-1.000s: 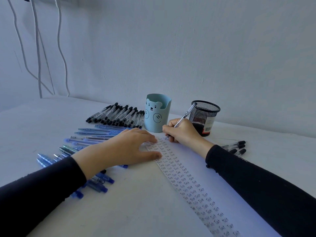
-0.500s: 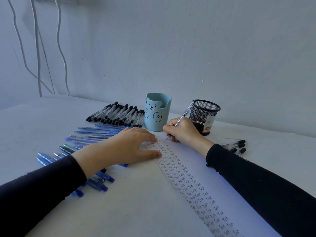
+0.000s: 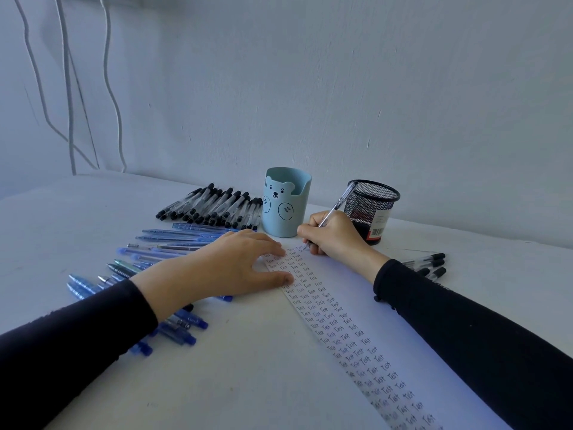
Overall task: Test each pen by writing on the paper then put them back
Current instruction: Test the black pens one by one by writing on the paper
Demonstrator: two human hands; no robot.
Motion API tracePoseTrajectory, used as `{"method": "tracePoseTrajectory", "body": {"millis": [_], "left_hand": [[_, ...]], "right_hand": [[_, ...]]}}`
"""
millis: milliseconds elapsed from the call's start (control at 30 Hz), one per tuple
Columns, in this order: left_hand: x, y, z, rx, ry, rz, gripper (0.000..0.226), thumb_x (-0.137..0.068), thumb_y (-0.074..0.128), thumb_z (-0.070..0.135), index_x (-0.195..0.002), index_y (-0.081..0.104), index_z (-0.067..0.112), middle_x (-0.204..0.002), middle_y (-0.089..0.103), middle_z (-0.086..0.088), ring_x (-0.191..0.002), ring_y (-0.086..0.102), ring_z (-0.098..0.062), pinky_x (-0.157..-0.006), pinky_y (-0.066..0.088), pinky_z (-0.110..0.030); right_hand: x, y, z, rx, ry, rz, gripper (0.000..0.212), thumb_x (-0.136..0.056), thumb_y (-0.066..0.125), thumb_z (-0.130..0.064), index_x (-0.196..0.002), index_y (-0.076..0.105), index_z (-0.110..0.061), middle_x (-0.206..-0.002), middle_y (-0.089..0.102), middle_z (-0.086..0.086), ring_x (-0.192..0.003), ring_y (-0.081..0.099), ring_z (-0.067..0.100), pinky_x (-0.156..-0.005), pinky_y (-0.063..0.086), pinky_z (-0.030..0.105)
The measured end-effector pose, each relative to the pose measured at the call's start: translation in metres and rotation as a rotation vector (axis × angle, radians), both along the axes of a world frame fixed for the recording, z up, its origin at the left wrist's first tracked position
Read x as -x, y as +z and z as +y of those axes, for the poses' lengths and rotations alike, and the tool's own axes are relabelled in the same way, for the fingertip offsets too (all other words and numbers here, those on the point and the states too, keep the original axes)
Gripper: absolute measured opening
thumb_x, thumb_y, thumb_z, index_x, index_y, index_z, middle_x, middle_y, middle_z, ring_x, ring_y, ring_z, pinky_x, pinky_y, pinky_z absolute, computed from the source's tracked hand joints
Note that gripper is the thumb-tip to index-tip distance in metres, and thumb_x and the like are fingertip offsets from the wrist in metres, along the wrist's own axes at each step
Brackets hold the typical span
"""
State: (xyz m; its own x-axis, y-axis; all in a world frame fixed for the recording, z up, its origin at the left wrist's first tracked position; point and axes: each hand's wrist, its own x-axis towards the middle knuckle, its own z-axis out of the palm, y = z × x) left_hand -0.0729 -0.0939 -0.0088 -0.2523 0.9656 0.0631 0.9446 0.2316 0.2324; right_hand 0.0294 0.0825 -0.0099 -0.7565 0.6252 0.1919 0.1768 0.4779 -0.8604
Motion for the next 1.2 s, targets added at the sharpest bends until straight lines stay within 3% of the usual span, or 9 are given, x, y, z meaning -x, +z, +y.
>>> {"method": "tracePoseTrajectory", "body": {"millis": [433,667,800,867,933,1033,1100,1133,1200], "left_hand": [[0.000,-0.001,-0.001,0.000,0.003,-0.007,0.074,-0.077,0.042,0.078,-0.138,0.047,0.037,-0.144,0.043,0.019,-0.133,0.036,-0.003,-0.115,0.027,-0.031],[0.002,-0.001,-0.001,0.006,-0.006,-0.014,0.082,-0.071,0.035,0.083,-0.138,0.048,0.037,-0.144,0.044,0.019,-0.132,0.036,-0.002,-0.115,0.027,-0.031],[0.003,-0.002,-0.001,0.001,-0.005,-0.020,0.078,-0.073,0.039,0.081,-0.137,0.048,0.037,-0.143,0.045,0.019,-0.132,0.037,-0.002,-0.114,0.028,-0.029],[0.002,-0.002,0.000,-0.002,-0.005,-0.022,0.075,-0.075,0.042,0.079,-0.137,0.049,0.037,-0.143,0.045,0.019,-0.132,0.036,-0.002,-0.114,0.027,-0.029],[0.003,-0.002,0.000,-0.005,-0.002,-0.018,0.077,-0.074,0.040,0.081,-0.137,0.049,0.038,-0.143,0.045,0.019,-0.133,0.035,-0.003,-0.114,0.027,-0.031],[0.006,-0.005,0.000,-0.014,-0.007,0.006,0.089,-0.066,0.028,0.090,-0.135,0.050,0.040,-0.143,0.045,0.019,-0.133,0.035,-0.003,-0.115,0.026,-0.033],[0.008,-0.007,0.000,-0.019,-0.004,0.019,0.092,-0.063,0.024,0.094,-0.135,0.050,0.042,-0.144,0.044,0.020,-0.135,0.032,-0.004,-0.116,0.023,-0.034],[0.008,-0.007,0.000,-0.017,0.002,0.022,0.090,-0.064,0.025,0.093,-0.135,0.049,0.042,-0.144,0.043,0.020,-0.136,0.031,-0.004,-0.116,0.021,-0.033],[0.006,-0.007,0.000,-0.012,0.019,0.020,0.085,-0.067,0.030,0.089,-0.135,0.049,0.043,-0.145,0.042,0.021,-0.137,0.029,-0.004,-0.115,0.018,-0.032]], "right_hand": [[0.002,-0.005,0.005,-0.065,0.000,-0.002,0.025,-0.081,0.066,-0.008,-0.057,0.058,-0.004,-0.040,0.053,-0.002,-0.037,0.049,0.007,-0.046,0.046,0.019],[-0.005,0.007,0.002,-0.055,-0.010,0.121,0.037,-0.093,0.055,-0.019,-0.057,0.056,-0.010,-0.053,0.056,0.006,-0.044,0.047,0.012,-0.045,0.038,0.023],[-0.016,0.043,-0.004,-0.125,0.046,0.239,0.026,-0.097,0.058,-0.036,-0.080,0.051,-0.017,-0.049,0.051,0.006,-0.039,0.042,0.015,-0.041,0.035,0.022],[-0.025,0.059,-0.008,-0.116,0.094,0.204,0.027,-0.100,0.047,-0.044,-0.097,0.051,-0.018,-0.045,0.048,0.003,-0.038,0.040,0.016,-0.041,0.035,0.023],[-0.035,0.063,-0.009,-0.170,0.137,0.152,0.028,-0.105,0.036,-0.039,-0.108,0.054,-0.018,-0.047,0.052,0.003,-0.042,0.046,0.017,-0.046,0.041,0.025],[-0.050,0.046,-0.006,-0.384,0.199,-0.006,0.022,-0.105,0.039,-0.025,-0.107,0.061,-0.024,-0.078,0.064,0.013,-0.066,0.057,0.018,-0.065,0.047,0.032],[-0.063,0.031,-0.003,-0.517,0.239,-0.156,0.028,-0.104,0.044,-0.023,-0.128,0.058,-0.020,-0.092,0.064,0.011,-0.076,0.058,0.019,-0.074,0.048,0.038],[-0.070,0.024,-0.003,-0.546,0.243,-0.199,0.036,-0.103,0.046,-0.025,-0.138,0.051,-0.023,-0.092,0.064,0.003,-0.075,0.058,0.012,-0.075,0.048,0.031],[-0.082,0.013,-0.006,-0.584,0.254,-0.201,0.034,-0.102,0.049,-0.028,-0.135,0.051,-0.027,-0.081,0.056,-0.012,-0.067,0.051,0.002,-0.067,0.043,0.020]]}}
